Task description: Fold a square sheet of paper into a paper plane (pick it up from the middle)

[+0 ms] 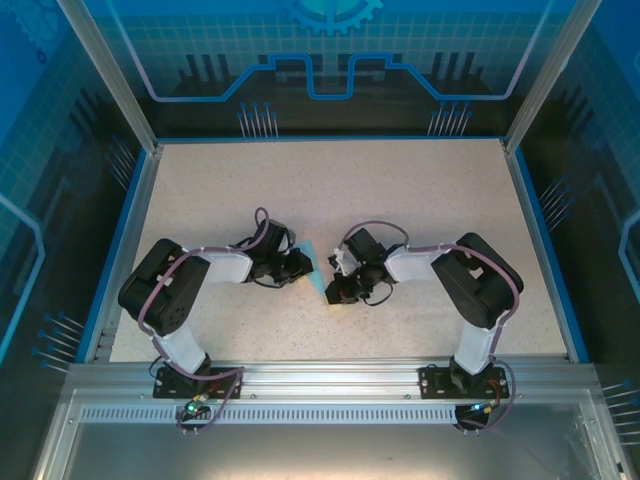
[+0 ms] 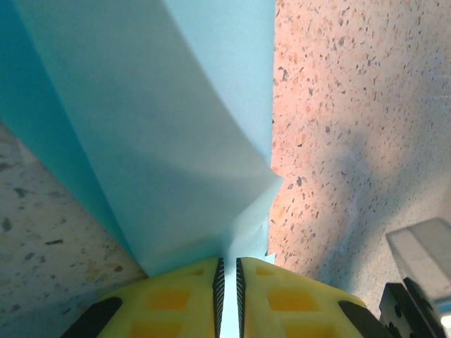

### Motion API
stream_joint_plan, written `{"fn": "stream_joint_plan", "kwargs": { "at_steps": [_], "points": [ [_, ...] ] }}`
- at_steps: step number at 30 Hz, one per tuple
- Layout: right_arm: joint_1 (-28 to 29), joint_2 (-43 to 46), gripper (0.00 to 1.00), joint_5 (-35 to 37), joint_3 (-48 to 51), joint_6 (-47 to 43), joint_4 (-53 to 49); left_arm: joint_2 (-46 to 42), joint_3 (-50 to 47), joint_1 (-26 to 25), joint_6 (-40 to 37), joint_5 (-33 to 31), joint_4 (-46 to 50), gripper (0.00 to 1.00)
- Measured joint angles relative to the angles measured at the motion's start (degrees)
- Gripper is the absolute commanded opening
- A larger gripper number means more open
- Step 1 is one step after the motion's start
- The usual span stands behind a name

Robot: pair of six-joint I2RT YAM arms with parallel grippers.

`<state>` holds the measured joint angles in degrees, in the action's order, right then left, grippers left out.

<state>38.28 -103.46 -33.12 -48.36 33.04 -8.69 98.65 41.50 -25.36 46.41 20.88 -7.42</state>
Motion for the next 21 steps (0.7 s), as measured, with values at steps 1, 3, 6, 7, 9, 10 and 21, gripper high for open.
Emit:
{"fn": "stream_joint_plan", "kwargs": {
  "at_steps": [1,3,6,7,9,10,21],
  "points": [
    [-0.09,0.61,0.08,-0.13,0.39,-0.24,-0.96,0.00,0.00,0.00,0.00,-0.02,0.00,0.18],
    [-0.09,1.99,0.10,0.02,0.94,-0.61,-2.89,0.00,0.00,0.02,-0.02,-0.02,-0.02,0.18],
    [-0.09,4.90,0.11,0.68,1.05,-0.81,-3.87,0.00,0.00,0.02,-0.02,-0.02,-0.02,0.18],
    [-0.09,5.90,0.12,1.09,0.85,-0.94,-3.76,0.00,0.00,0.02,-0.02,-0.02,-0.02,0.18],
    [-0.09,6.54,0.12,1.64,-0.26,-0.94,-3.65,0.00,0.00,0.02,-0.02,-0.02,-0.04,0.18],
    [-0.09,6.29,0.11,1.90,-1.44,-0.92,-3.34,0.00,0.00,0.02,-0.02,-0.02,-0.07,0.18],
    [-0.07,-3.08,0.10,3.37,-9.94,-0.92,0.33,0.00,0.33,0.00,-0.02,-0.02,0.28,0.19]
  ]
}}
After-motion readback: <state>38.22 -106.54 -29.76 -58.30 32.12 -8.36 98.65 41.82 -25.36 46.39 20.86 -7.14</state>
